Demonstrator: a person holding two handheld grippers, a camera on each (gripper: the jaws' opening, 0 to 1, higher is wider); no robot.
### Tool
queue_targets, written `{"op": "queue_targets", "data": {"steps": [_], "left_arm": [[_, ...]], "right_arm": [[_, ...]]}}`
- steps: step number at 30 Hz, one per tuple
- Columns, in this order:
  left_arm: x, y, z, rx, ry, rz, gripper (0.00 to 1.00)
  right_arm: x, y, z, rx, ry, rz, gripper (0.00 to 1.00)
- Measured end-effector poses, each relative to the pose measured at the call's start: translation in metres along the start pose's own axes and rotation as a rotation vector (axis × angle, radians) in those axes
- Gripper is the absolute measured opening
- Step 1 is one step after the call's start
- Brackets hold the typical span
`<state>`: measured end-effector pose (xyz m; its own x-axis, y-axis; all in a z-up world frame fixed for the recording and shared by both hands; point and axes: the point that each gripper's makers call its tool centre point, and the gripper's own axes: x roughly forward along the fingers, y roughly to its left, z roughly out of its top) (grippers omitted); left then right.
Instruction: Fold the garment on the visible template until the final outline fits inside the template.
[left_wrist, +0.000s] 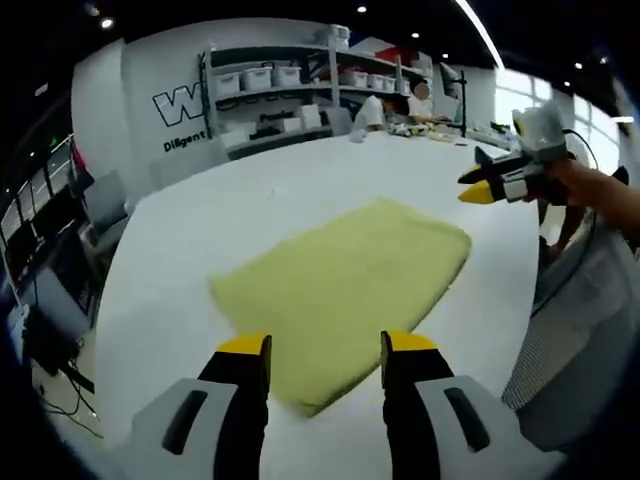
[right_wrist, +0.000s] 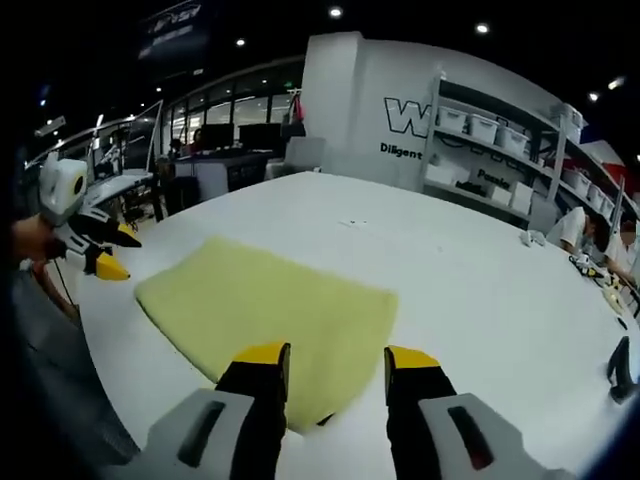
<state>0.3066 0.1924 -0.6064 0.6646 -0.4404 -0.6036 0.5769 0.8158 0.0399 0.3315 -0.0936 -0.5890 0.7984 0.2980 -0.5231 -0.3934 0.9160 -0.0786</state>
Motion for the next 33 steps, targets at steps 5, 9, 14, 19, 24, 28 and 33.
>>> {"op": "queue_targets", "data": {"steps": [5, 9, 14, 19, 24, 28, 33], "left_arm": [[0.0, 0.002, -0.02, -0.08, 0.039, -0.018, 0.41], [0.0, 0.004, -0.03, -0.109, 0.049, -0.023, 0.37], [0.001, 0.001, -0.037, -0.114, 0.089, -0.039, 0.33], [0.007, 0.003, -0.034, -0.125, 0.1, -0.016, 0.28], [0.013, 0.01, -0.039, -0.177, 0.11, 0.023, 0.19], [0.017, 0.008, -0.043, -0.165, 0.132, 0.018, 0.19], [0.021, 0.007, -0.047, -0.165, 0.147, 0.016, 0.13]], "right_arm": [[-0.007, -0.003, -0.02, 0.026, 0.049, 0.027, 0.39], [-0.007, 0.001, -0.033, 0.053, 0.095, 0.098, 0.37], [-0.007, -0.005, -0.042, -0.006, 0.134, 0.142, 0.34], [-0.002, -0.009, -0.05, -0.048, 0.162, 0.196, 0.3], [0.011, -0.001, -0.065, -0.01, 0.186, 0.318, 0.2], [0.026, -0.004, -0.077, 0.01, 0.209, 0.377, 0.18], [0.032, 0.002, -0.071, 0.07, 0.177, 0.467, 0.12]]}}
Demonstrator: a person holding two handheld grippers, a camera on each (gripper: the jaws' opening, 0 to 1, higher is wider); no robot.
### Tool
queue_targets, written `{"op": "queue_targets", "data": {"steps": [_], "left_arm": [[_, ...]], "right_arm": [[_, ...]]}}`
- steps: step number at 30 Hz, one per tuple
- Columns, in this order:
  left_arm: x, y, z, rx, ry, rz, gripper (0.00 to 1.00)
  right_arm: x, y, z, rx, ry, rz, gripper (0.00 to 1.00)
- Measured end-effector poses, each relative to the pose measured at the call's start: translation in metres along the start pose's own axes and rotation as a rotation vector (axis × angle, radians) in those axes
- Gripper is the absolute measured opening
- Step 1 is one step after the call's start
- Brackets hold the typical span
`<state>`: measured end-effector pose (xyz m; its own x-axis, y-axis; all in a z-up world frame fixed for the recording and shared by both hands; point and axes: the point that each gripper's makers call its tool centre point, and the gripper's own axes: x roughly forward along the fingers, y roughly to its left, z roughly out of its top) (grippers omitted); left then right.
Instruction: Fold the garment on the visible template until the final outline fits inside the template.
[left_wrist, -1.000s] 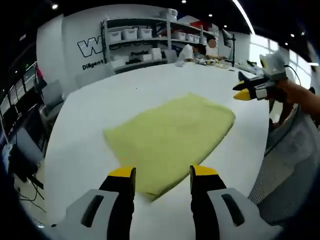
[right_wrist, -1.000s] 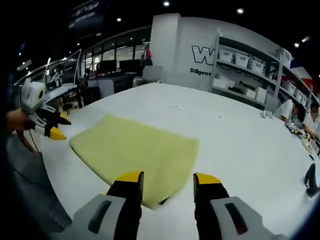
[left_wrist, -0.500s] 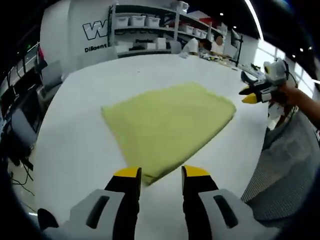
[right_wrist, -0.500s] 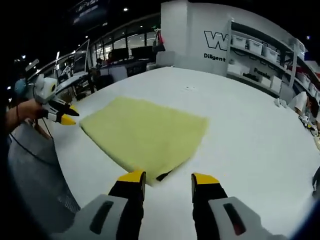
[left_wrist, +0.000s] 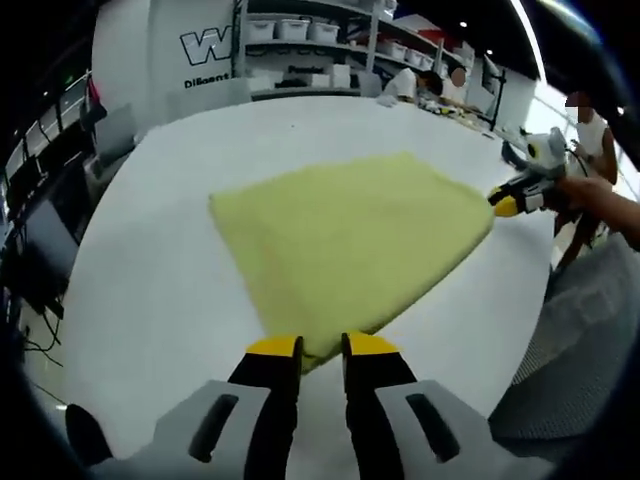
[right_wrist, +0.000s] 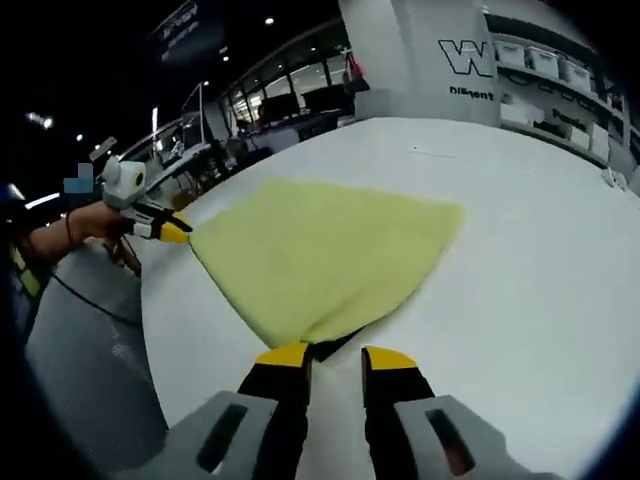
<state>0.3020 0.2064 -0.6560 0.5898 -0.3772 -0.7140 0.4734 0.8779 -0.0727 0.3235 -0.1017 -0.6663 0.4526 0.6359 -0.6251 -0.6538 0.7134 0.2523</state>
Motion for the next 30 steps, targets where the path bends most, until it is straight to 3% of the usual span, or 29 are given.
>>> {"op": "queue_targets", "data": {"steps": [2, 12, 17, 21, 25, 30], "left_arm": [[0.003, 0.0, -0.003, 0.008, 0.018, 0.002, 0.12], [0.008, 0.0, -0.009, 0.028, 0.035, 0.014, 0.09], [0.009, 0.0, -0.009, 0.046, 0.048, 0.008, 0.09], [0.009, 0.001, -0.008, 0.059, 0.055, 0.006, 0.08], [0.01, 0.002, -0.008, 0.063, 0.054, 0.009, 0.08], [0.012, 0.005, -0.007, 0.109, 0.063, 0.026, 0.05]], "right_arm": [[0.001, 0.009, 0.008, 0.079, -0.061, 0.082, 0.08], [0.001, 0.03, 0.02, -0.045, -0.116, 0.235, 0.08], [0.002, 0.042, 0.033, 0.151, -0.202, 0.357, 0.07], [0.003, 0.049, 0.038, 0.231, -0.242, 0.427, 0.01], [0.005, 0.047, 0.031, 0.215, -0.191, 0.425, 0.0], [-0.012, 0.038, 0.025, 0.285, -0.149, 0.441, 0.0]]}}
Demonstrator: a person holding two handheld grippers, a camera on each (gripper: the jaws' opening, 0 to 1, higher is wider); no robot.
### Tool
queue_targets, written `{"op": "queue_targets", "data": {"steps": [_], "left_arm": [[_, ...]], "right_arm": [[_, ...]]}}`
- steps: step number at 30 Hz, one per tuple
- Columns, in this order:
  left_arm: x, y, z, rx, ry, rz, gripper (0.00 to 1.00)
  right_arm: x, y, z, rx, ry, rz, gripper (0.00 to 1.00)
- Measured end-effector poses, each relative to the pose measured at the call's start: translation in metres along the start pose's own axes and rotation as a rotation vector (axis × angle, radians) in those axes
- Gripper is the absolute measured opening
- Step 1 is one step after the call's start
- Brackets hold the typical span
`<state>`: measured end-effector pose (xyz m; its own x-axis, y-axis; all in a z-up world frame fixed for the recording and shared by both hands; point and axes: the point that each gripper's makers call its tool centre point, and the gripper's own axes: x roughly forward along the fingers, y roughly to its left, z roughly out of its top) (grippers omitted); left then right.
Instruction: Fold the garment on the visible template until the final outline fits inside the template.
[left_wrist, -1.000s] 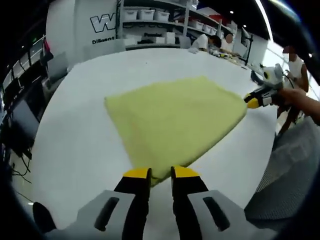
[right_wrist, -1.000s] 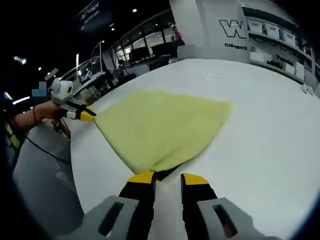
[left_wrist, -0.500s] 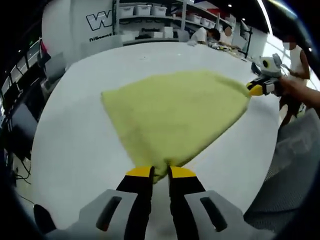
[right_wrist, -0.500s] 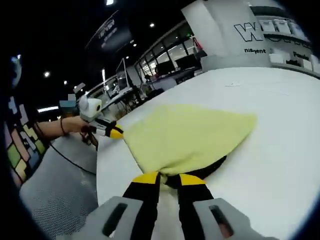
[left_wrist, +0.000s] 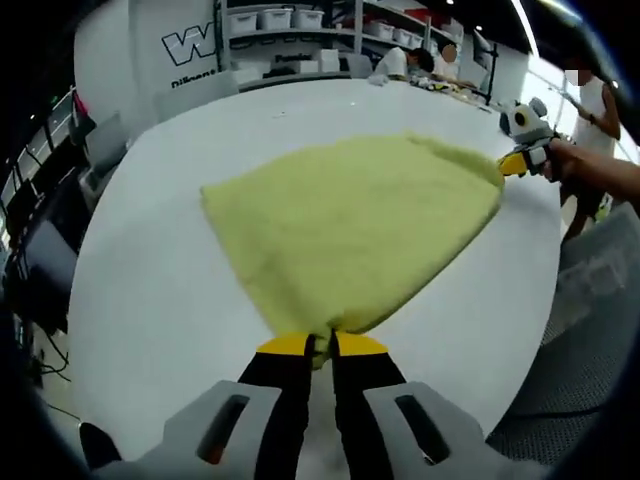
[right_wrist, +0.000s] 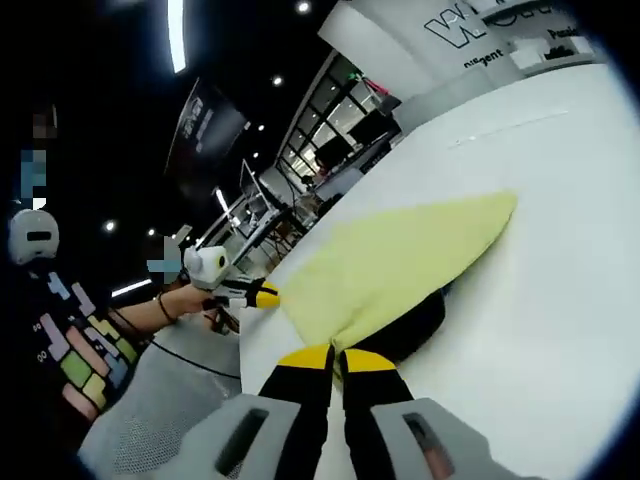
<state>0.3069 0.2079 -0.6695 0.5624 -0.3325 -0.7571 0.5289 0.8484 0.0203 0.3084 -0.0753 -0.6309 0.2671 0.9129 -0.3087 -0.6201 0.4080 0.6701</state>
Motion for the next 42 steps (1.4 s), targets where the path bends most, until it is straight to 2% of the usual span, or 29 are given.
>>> {"op": "queue_targets", "data": {"steps": [2, 4, 5, 6, 8, 9, 11, 14, 15, 18, 20, 23, 25, 28, 31, 33, 36, 42], "left_arm": [[0.0, 0.0, 0.0, 0.039, 0.011, 0.001, 0.03], [0.0, 0.001, 0.0, 0.028, 0.022, 0.007, 0.03], [0.0, 0.001, 0.0, 0.031, 0.029, 0.007, 0.02], [0.0, 0.001, 0.0, 0.043, 0.039, 0.008, 0.02], [0.0, 0.001, 0.0, 0.049, 0.055, 0.016, 0.02], [0.0, 0.001, -0.001, 0.085, 0.065, 0.024, 0.02], [0.0, 0.0, -0.001, 0.102, 0.066, 0.029, 0.02], [-0.001, 0.0, -0.002, 0.076, 0.087, 0.034, 0.02], [-0.002, -0.001, -0.003, 0.068, 0.095, 0.03, 0.02], [-0.002, -0.002, -0.004, 0.065, 0.098, 0.017, 0.04], [-0.004, -0.007, -0.005, 0.087, 0.103, -0.019, 0.06], [-0.005, -0.006, -0.006, 0.098, 0.098, -0.026, 0.07], [-0.005, -0.005, -0.006, 0.092, 0.096, -0.031, 0.07], [-0.005, -0.005, -0.006, 0.092, 0.096, -0.04, 0.06], [-0.004, -0.005, -0.005, 0.095, 0.1, -0.045, 0.06], [-0.004, -0.005, -0.005, 0.096, 0.103, -0.047, 0.06], [-0.003, -0.005, -0.004, 0.107, 0.107, -0.059, 0.06], [-0.001, -0.004, -0.003, 0.109, 0.111, -0.07, 0.05]], "right_arm": [[-0.009, -0.001, -0.001, 0.044, 0.007, 0.005, 0.0], [-0.015, -0.003, 0.001, 0.058, 0.0, 0.001, 0.0], [-0.021, -0.007, 0.003, 0.107, 0.004, -0.025, 0.0], [-0.024, -0.01, 0.005, 0.115, 0.0, -0.045, 0.0], [-0.033, -0.01, 0.013, 0.065, -0.011, -0.053, 0.0], [-0.036, -0.008, 0.014, 0.06, 0.0, -0.058, 0.0], [-0.037, -0.006, 0.008, 0.025, 0.044, -0.059, 0.0], [-0.032, -0.009, -0.024, -0.145, 0.253, -0.115, 0.0], [-0.03, -0.007, -0.032, -0.158, 0.297, -0.115, 0.0], [-0.025, 0.0, -0.035, -0.224, 0.308, -0.085, 0.0], [-0.022, -0.002, -0.032, -0.328, 0.304, -0.102, 0.0], [-0.024, -0.004, -0.044, -0.365, 0.359, -0.097, 0.13], [-0.021, 0.001, -0.048, -0.452, 0.357, -0.042, 0.13], [-0.016, 0.001, -0.04, -0.525, 0.293, -0.017, 0.12], [-0.016, -0.002, -0.038, -0.539, 0.295, -0.018, 0.03], [-0.018, 0.001, -0.036, -0.568, 0.297, 0.007, 0.0], [-0.02, 0.011, -0.032, -0.592, 0.28, 0.075, 0.0], [-0.011, 0.005, -0.032, -0.622, 0.299, 0.088, 0.0]]}}
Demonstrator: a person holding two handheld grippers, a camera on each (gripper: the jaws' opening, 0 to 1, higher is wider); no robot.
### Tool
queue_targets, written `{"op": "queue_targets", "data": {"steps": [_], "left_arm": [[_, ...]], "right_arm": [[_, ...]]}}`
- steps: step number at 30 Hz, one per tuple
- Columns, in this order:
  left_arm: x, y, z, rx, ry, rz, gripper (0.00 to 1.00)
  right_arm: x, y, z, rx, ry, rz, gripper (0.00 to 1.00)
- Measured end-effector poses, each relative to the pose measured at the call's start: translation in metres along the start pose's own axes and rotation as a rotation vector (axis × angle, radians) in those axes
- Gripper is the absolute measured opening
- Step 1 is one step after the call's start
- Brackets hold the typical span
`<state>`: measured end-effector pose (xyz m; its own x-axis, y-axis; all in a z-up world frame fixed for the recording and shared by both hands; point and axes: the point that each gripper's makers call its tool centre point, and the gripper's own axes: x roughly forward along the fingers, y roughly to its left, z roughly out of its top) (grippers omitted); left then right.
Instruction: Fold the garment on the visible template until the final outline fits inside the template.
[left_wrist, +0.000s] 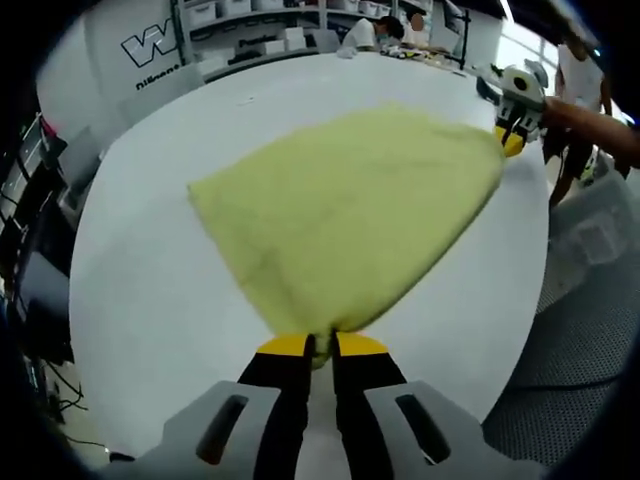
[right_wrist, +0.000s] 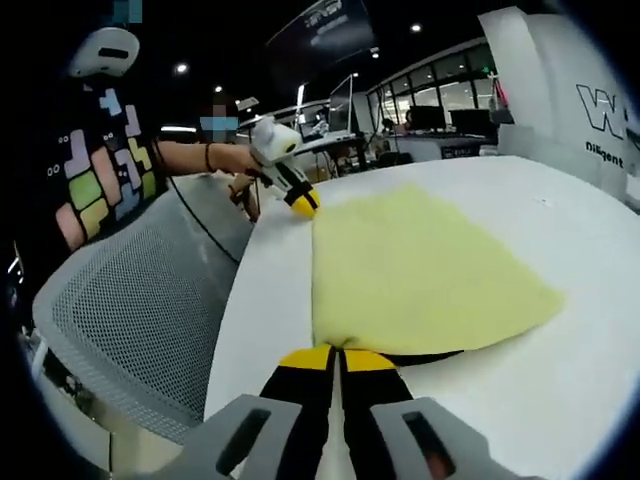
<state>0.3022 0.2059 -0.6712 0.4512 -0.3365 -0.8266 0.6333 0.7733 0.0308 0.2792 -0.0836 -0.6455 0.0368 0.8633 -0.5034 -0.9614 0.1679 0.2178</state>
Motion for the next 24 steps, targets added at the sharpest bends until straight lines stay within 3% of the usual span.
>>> {"op": "queue_targets", "data": {"steps": [5, 11, 15, 18, 21, 23, 24], "left_arm": [[0.001, 0.002, 0.001, 0.01, 0.001, 0.01, 0.04], [0.0, 0.001, 0.0, 0.058, 0.074, 0.061, 0.02], [-0.001, 0.0, -0.003, 0.089, 0.129, 0.078, 0.02], [-0.003, -0.004, -0.006, 0.081, 0.171, 0.063, 0.02], [-0.007, -0.009, -0.01, 0.047, 0.165, 0.036, 0.03], [-0.013, -0.011, -0.01, 0.017, 0.131, 0.012, 0.06], [-0.014, -0.011, -0.005, 0.002, 0.09, 0.009, 0.08]], "right_arm": [[-0.001, 0.006, -0.001, 0.022, -0.008, 0.041, 0.0], [-0.019, 0.018, -0.004, 0.053, 0.04, 0.08, 0.0], [-0.019, 0.019, -0.02, 0.016, 0.169, 0.063, 0.0], [-0.017, 0.009, -0.023, 0.014, 0.214, -0.016, 0.0], [-0.018, 0.007, -0.014, 0.053, 0.184, -0.095, 0.0], [-0.032, -0.001, -0.019, 0.107, 0.224, -0.232, 0.0], [-0.035, -0.002, -0.016, 0.123, 0.19, -0.258, 0.0]]}}
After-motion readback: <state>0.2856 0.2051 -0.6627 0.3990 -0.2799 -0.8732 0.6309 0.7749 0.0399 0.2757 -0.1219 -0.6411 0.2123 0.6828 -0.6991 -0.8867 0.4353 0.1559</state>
